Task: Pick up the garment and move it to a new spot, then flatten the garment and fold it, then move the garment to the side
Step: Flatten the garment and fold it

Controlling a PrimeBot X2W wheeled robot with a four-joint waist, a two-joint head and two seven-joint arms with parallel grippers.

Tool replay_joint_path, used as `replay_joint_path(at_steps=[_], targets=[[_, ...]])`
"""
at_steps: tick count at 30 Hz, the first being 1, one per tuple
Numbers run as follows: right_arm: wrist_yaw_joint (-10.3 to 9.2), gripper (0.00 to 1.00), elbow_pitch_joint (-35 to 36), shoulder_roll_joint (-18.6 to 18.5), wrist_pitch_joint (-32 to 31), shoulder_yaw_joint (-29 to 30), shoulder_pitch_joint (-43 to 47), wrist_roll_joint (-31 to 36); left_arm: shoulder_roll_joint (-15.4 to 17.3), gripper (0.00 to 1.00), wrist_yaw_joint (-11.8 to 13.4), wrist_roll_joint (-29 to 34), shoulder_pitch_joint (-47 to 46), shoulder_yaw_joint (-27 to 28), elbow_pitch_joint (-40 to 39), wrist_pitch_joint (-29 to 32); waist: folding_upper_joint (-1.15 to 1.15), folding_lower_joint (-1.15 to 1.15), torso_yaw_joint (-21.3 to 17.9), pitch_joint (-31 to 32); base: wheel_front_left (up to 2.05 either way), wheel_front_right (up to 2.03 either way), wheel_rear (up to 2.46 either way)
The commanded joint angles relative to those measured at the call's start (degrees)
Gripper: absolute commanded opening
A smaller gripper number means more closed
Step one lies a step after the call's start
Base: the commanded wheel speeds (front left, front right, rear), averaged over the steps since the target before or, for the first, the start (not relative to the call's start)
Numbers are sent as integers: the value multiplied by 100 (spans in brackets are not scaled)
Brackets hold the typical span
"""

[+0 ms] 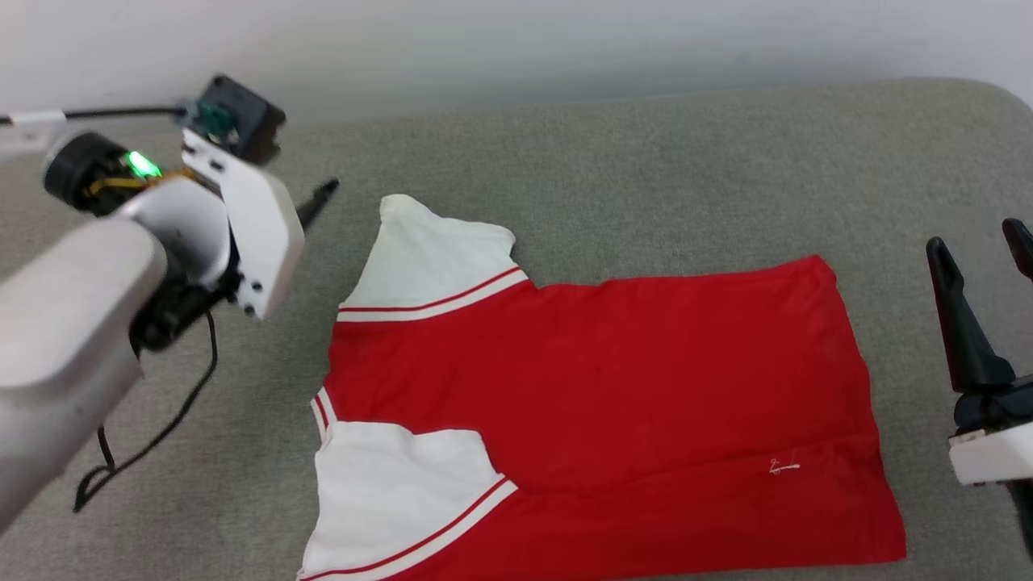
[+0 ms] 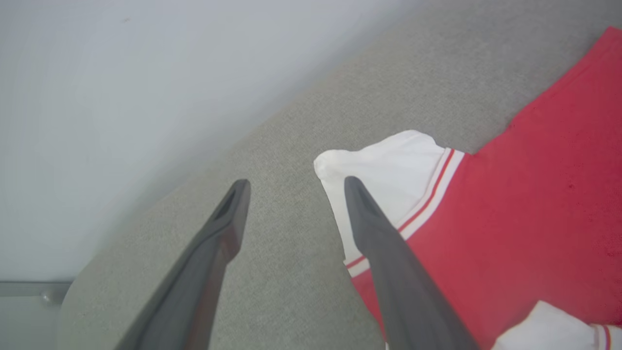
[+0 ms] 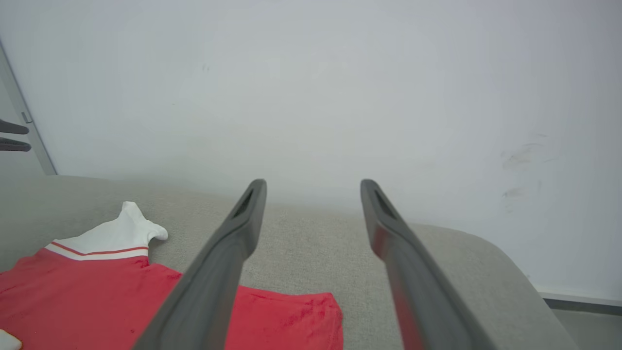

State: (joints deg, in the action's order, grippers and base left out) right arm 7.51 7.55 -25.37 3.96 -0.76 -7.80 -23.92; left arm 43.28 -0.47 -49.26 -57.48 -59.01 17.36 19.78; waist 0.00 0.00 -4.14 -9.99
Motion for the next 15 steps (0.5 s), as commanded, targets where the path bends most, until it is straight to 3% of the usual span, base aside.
replay_joint_path(at_steps=[1,7,15], targets=[[-5,100,193,316,180,107,159,173,-31,100,-45,-15,-375,120,140,61,0,0,-255,-336,0,0,0],[-5,100,553,953,431,191,331,487,-116,100,-161,-175,-1115,313,469,586,0,0,-549,-813,0,0,0],[-5,100,791,1350,556,21,194,649,-32,100,-479,-586,-2104,170,757,2455,0,0,-942,-1468,0,0,0]])
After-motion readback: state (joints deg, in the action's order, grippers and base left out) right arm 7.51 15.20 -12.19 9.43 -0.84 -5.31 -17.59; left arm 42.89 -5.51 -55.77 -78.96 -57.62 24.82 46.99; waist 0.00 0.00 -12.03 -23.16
